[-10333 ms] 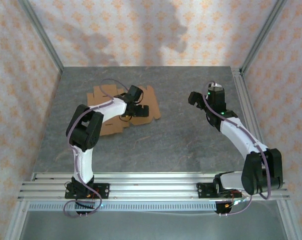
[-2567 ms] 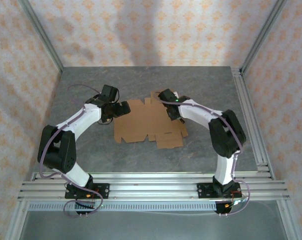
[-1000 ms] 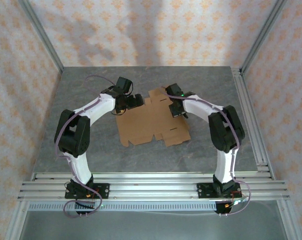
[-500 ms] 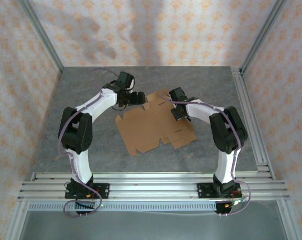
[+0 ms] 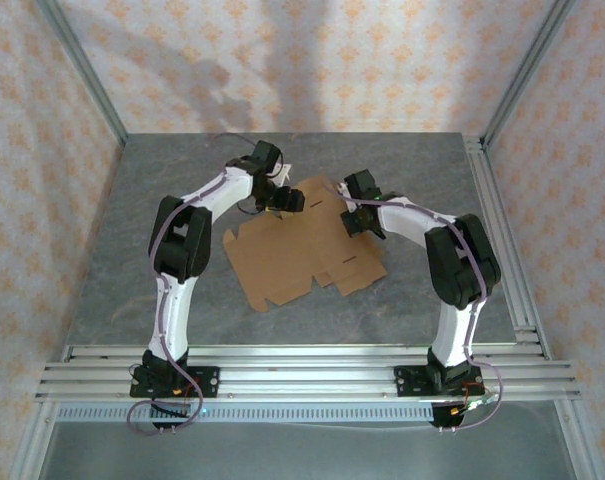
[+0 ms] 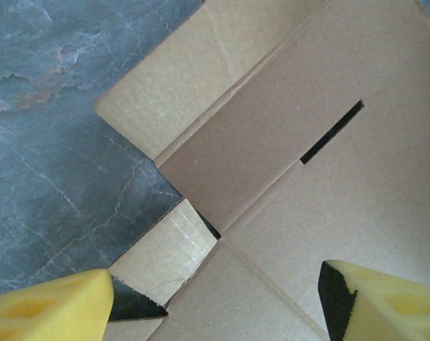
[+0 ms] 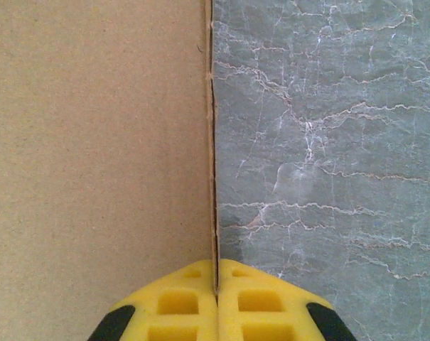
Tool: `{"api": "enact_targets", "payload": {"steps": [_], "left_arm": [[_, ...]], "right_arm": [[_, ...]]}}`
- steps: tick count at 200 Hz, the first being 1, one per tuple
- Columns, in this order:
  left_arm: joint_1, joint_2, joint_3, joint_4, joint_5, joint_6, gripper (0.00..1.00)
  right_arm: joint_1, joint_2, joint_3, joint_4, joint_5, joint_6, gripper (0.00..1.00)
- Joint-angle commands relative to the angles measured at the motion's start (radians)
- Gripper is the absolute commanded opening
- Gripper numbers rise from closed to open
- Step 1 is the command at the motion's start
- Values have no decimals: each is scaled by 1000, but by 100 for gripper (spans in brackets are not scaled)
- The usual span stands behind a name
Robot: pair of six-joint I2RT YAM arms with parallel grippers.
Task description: Fold the paper box
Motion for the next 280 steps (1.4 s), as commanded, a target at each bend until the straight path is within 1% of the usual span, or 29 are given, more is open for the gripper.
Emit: {"api": "enact_targets", "payload": {"steps": [1,32,52,82,102,140,147,172,203,229,257,280], "left_arm": [[16,37,53,-23,25,18,80],[21,55,64,-4,49,-5,80],[21,51,62,-4,22,7,82],[21,39,62,7,64,8,82],[19,26,61,16,100,3,78],[14,-1,41,9,107,9,69],[14,-8,35,9,107,9,66],[12,-26,9,10,112,12,65],[5,-45,-14,3,127,19,66],[3,-73,-62,38,106,0,69],[4,-91,-76,47,85,-7,72],[4,-98,-76,52,51,-15,80]], "right_arm": [[-3,-31,-10,27,-40,26,0],[-2,-26,-3,24,-44,34,0],[-4,-20,1,20,-43,34,0],[-3,-8,16,9,-44,32,0],[-4,0,26,2,-41,34,0],[-3,17,45,-16,-34,35,0],[-4,20,47,-18,-34,35,0],[-3,25,56,-26,-30,38,0],[-4,30,61,-32,-22,42,0],[-3,34,63,-37,-14,45,0],[-4,36,64,-42,-8,46,0],[-4,37,67,-46,-7,46,0]]}}
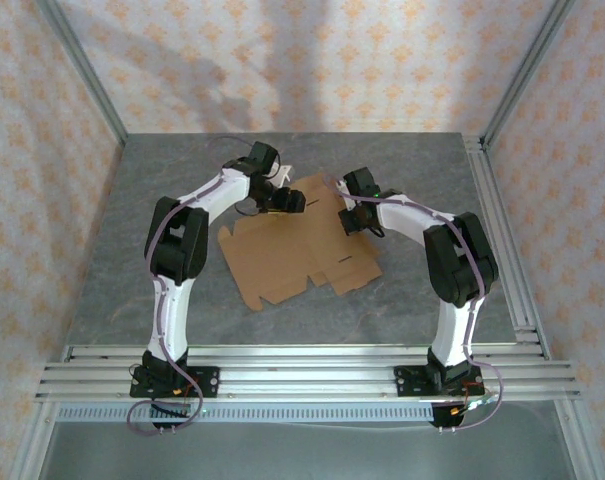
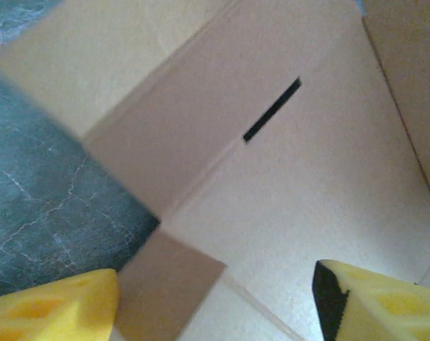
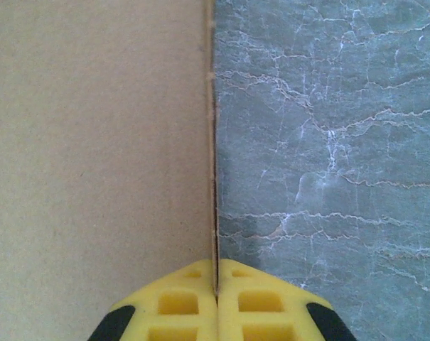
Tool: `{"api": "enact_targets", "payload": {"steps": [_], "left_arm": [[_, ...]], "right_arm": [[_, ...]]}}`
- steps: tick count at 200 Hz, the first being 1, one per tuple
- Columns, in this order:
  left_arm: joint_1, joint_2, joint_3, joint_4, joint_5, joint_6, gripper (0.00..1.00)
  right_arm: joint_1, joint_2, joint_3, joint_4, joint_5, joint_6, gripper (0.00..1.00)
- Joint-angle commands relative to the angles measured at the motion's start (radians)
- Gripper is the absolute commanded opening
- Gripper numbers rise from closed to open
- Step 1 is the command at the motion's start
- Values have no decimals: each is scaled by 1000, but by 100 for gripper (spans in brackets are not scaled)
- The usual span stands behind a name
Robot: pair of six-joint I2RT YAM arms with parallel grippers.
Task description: Fold the paper box
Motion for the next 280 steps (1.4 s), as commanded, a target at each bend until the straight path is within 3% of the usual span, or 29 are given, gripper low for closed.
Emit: {"api": "enact_targets", "payload": {"steps": [1,46,125,195,237,280], "left_arm": [[-1,-52,-11,18,-47,-8,80],[0,-28,33,7,-66,5,87],[-3,29,122,-29,0,0,80],[-5,51,154,-73,-83,-20,81],[-11,86,213,-131,-50,4,80],[-32,120,266,-217,-93,35,80]], "right_arm": [[-1,13,32,-21,30,17,0],[-2,12,31,-23,21,21,0],[-1,11,27,-31,18,24,0],[-1,13,36,-38,19,24,0],[-2,13,35,-39,23,24,0],[-1,18,46,-28,16,28,0]]}}
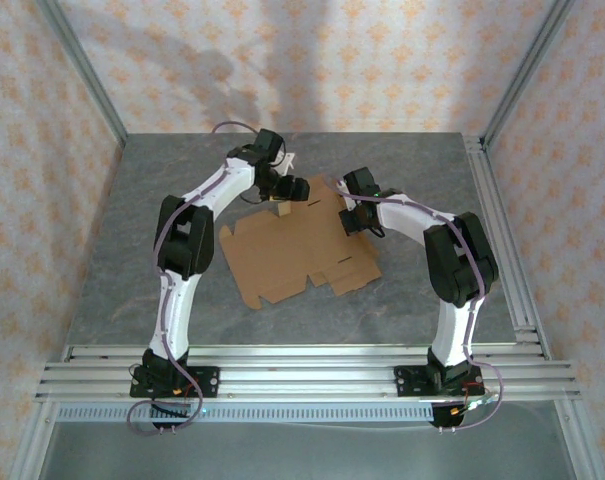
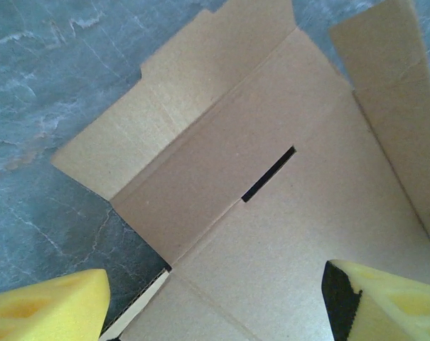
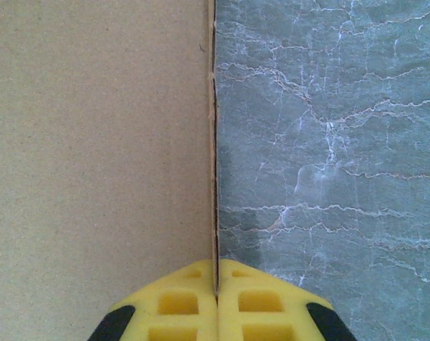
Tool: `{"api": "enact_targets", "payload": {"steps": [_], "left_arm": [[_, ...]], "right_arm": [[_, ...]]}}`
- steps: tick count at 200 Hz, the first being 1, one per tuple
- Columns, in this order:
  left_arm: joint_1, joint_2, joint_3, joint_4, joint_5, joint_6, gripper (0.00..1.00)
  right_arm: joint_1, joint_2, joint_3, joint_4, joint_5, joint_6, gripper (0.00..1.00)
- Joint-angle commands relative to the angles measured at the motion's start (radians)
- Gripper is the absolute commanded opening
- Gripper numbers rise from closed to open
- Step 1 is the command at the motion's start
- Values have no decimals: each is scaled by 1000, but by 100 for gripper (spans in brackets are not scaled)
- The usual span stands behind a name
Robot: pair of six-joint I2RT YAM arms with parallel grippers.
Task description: Fold the paper box
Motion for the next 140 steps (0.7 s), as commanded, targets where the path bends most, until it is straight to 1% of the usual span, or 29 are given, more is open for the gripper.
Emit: {"api": "enact_targets", "payload": {"steps": [1,43,86,140], "left_arm": [[-18,20,35,-90,-24,30,80],[-24,3,34,-115,19,36,79],[-30,-30,-2,-131,26,51,79],[-30,2,-11,-129,40,26,79]], "right_arm": [[-2,18,40,-8,16,18,0],[-2,24,46,-16,17,16,0],[-1,23,36,-16,20,18,0],[-2,32,47,-25,15,19,0]]}}
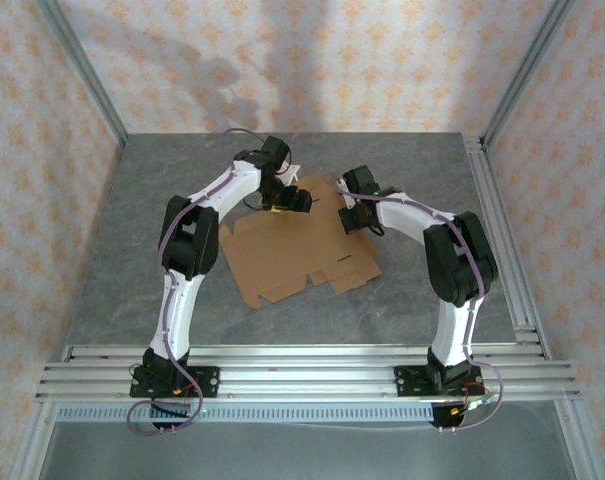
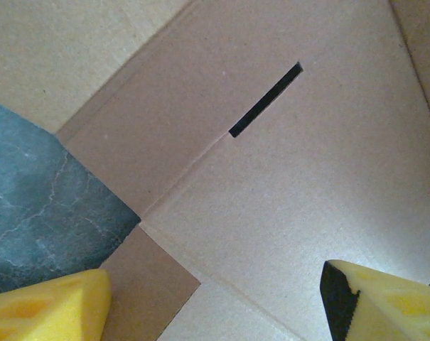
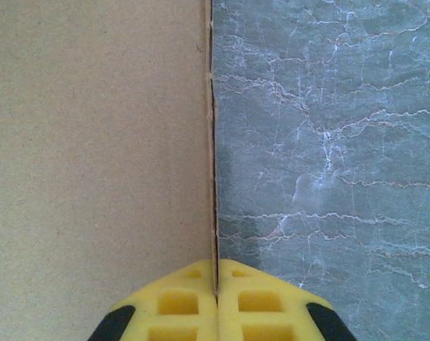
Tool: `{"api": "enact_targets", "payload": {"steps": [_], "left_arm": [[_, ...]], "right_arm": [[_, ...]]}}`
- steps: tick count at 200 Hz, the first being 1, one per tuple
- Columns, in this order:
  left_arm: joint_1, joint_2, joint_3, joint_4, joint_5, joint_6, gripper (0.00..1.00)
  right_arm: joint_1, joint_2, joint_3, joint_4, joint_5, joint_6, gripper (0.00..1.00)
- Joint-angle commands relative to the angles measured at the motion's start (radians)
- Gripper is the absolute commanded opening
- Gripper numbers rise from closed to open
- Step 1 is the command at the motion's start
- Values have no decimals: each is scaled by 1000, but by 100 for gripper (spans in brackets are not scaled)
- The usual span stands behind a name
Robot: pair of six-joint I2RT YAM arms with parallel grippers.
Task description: Fold the paper box
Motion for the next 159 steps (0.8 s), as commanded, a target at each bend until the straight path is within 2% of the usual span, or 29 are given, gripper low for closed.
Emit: {"api": "enact_targets", "payload": {"steps": [1,106,125,138,159], "left_arm": [[-7,-12,-8,-36,24,-2,79],[-9,45,-13,-56,-12,-4,79],[-9,50,-11,-56,-7,-5,77],[-9,53,-9,-59,-7,-5,70],[-9,53,-6,-60,-11,-8,69]], "right_arm": [[-2,25,31,-21,15,13,0],[-1,24,41,-38,15,18,0],[0,26,48,-41,15,18,0],[-1,26,49,-41,16,18,0],[-1,26,51,-44,17,18,0]]}}
